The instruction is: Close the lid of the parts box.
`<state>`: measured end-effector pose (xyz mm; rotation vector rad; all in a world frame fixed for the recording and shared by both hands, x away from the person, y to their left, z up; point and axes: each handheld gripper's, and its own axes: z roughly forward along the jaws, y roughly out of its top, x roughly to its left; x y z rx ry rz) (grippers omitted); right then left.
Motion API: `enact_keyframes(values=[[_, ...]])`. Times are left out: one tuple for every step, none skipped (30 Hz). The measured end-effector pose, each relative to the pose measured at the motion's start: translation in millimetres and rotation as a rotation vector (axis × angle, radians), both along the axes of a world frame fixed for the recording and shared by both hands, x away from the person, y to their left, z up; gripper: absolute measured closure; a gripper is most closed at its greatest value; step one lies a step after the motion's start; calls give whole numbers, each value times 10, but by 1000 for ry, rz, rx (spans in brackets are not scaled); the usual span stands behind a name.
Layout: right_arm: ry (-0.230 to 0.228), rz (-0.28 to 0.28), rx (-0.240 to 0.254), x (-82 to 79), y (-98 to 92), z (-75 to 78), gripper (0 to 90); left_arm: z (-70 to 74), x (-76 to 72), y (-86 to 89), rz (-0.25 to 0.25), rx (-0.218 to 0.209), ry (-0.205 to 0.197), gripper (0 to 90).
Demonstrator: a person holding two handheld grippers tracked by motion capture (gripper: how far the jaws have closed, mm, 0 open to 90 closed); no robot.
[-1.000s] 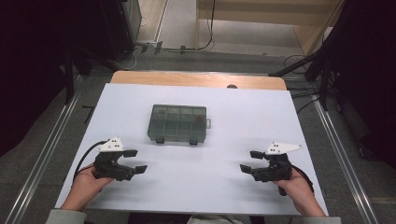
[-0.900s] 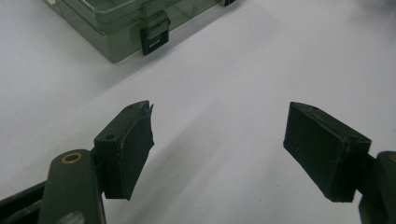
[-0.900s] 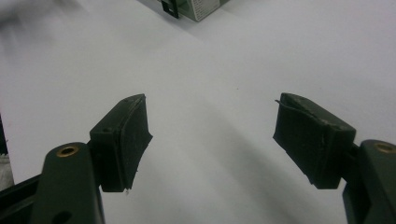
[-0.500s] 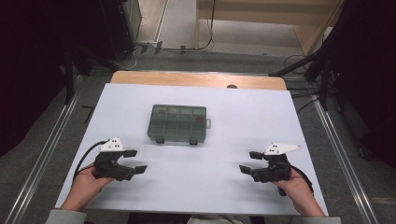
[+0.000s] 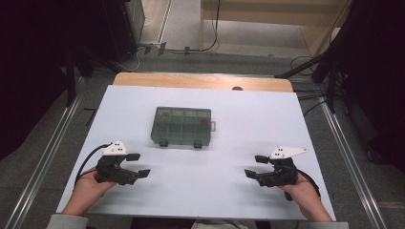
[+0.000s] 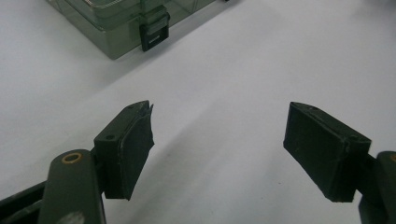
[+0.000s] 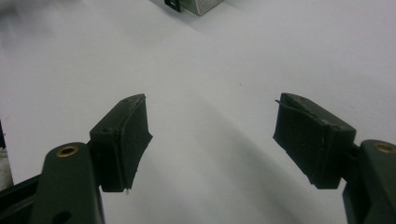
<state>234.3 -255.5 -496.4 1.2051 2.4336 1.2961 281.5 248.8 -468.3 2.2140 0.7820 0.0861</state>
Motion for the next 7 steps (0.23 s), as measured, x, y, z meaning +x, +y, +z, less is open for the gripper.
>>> enact_keyframes(values=[[3, 1, 1, 0, 3, -1, 268, -1, 0, 1, 0, 0, 1, 235], [2, 1, 1, 1, 7, -2, 268, -1, 1, 2, 0, 0, 1, 235], [4, 1, 2, 0, 10, -1, 267, -2, 2, 4, 1, -1, -1, 235], [3, 4, 2, -1, 11, -2, 267, 0, 3, 6, 2, 0, 0, 235], [3, 4, 2, -1, 11, -2, 268, 0, 4, 7, 2, 1, 0, 235], [4, 3, 1, -1, 10, -2, 267, -1, 6, 7, 2, 0, 1, 235], [6, 3, 1, 0, 8, -3, 267, -2, 7, 7, 4, 2, 0, 235]])
